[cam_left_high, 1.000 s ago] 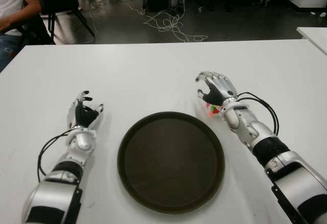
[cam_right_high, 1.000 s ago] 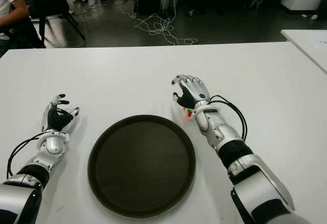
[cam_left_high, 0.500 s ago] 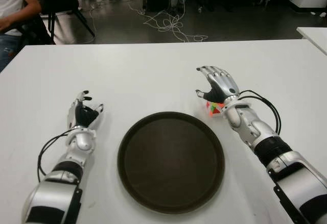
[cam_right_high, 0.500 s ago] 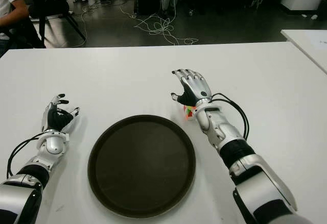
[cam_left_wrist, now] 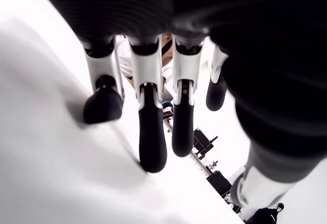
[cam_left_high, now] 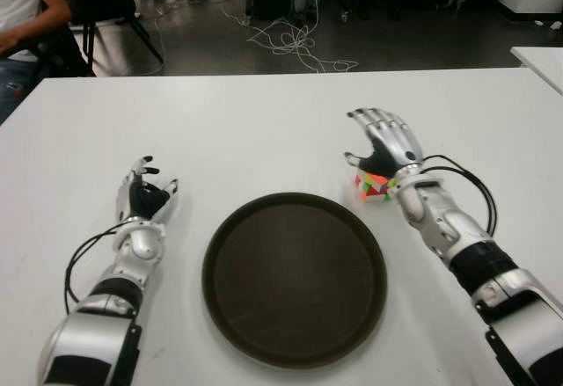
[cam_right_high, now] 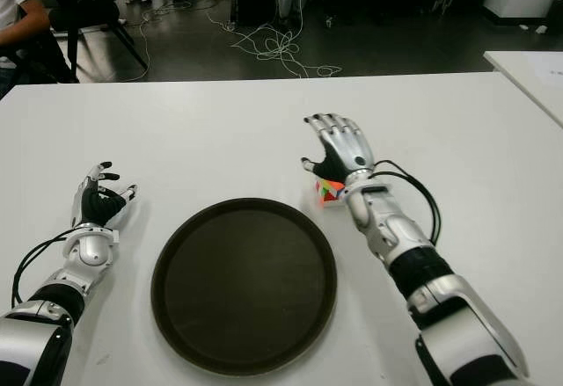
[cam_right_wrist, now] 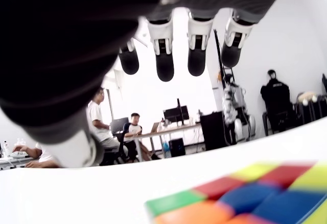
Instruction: Pick up the Rubik's Cube and put it in the plate
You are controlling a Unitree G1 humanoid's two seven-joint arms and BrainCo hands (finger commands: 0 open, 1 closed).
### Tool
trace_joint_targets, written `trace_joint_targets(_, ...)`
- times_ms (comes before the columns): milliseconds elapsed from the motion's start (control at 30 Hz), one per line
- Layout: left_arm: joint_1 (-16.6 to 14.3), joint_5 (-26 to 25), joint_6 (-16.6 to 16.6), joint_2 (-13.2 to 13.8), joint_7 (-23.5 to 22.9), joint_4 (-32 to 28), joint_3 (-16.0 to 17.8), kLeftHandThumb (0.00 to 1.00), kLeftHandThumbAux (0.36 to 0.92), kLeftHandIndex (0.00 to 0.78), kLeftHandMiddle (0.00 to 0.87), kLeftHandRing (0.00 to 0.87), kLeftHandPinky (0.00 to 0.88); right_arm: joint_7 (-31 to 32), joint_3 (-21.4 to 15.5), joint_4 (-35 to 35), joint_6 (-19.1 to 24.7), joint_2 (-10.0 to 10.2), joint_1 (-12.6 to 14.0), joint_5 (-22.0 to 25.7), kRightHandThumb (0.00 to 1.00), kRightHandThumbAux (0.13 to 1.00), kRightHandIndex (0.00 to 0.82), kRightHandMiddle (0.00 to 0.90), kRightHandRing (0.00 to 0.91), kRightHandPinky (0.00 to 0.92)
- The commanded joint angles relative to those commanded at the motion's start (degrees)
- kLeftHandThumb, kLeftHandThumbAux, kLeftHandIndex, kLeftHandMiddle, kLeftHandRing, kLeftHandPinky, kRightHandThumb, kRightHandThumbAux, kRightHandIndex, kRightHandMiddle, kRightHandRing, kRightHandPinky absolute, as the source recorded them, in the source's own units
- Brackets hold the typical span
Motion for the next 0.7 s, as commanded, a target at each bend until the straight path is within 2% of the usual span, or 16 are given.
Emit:
trace_joint_targets(100, 0.0, 0.3, 0.2, 0.1, 0.2, 0.0, -0.3, 0.236, 0.743, 0.169, 0.281, 0.315, 0.337, -0.1, -0.2, -0.9, -0.1, -1.0, 1.7, 0.1, 0.382, 0.630, 0.057, 0.113, 0.080, 0.017)
trace_joint_targets(333, 0.0, 0.4, 0.1, 0.3, 0.4, -0.1, -0.5, 0.237, 0.743, 0.174, 0.284, 0.315, 0.345, 1.1, -0.1, -3.8, 0.8, -1.8, 4.0, -0.1, 0.425, 0.620, 0.041, 0.097, 0.070, 0.021)
trace_joint_targets(500, 0.0, 0.3, 0.2, 0.3, 0.2, 0.0, -0.5, 0.239, 0.742, 0.175, 0.285, 0.316, 0.343, 2.3, -0.2, -4.6, 1.4, -2.2, 4.7, -0.2, 0.435, 0.618, 0.040, 0.092, 0.066, 0.041)
trace_joint_targets(700, 0.0, 0.4, 0.4, 0.4, 0.1, 0.0, -0.7, 0.224, 0.746, 0.175, 0.295, 0.331, 0.335, 3.9, -0.4, -4.6, 1.4, -2.6, 5.3, 0.1, 0.402, 0.617, 0.032, 0.084, 0.063, 0.035)
